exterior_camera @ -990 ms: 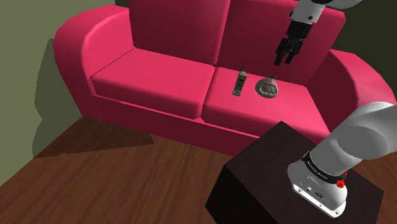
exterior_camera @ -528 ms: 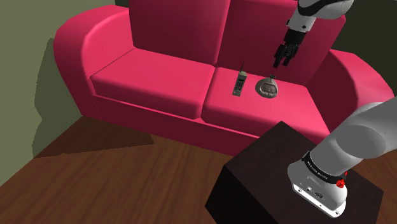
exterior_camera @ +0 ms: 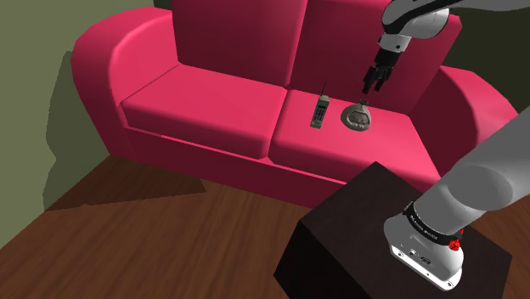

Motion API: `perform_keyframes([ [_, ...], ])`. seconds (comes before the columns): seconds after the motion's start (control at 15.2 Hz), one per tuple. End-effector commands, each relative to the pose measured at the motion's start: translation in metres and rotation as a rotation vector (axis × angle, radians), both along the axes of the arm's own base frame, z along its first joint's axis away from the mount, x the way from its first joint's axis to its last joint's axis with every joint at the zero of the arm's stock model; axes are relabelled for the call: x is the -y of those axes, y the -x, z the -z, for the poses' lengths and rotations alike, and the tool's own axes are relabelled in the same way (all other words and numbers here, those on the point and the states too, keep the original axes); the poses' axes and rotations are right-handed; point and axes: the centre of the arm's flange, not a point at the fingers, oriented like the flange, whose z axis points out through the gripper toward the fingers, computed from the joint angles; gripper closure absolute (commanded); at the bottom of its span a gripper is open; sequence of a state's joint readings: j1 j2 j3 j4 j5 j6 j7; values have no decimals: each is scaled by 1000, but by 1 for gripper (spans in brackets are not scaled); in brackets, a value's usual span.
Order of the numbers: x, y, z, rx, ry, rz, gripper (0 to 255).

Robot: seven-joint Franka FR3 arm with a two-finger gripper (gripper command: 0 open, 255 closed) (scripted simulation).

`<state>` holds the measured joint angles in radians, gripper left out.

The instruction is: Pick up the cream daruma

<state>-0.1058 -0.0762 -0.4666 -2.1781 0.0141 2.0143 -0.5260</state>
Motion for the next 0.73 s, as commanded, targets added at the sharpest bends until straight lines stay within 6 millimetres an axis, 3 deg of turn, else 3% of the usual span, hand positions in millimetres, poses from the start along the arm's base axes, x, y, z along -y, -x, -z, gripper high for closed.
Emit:
perform_keyframes([
  [0.0,23,-10,13,2,4,-1,0],
  [0.66,129,-56,73,9,18,-2,0],
])
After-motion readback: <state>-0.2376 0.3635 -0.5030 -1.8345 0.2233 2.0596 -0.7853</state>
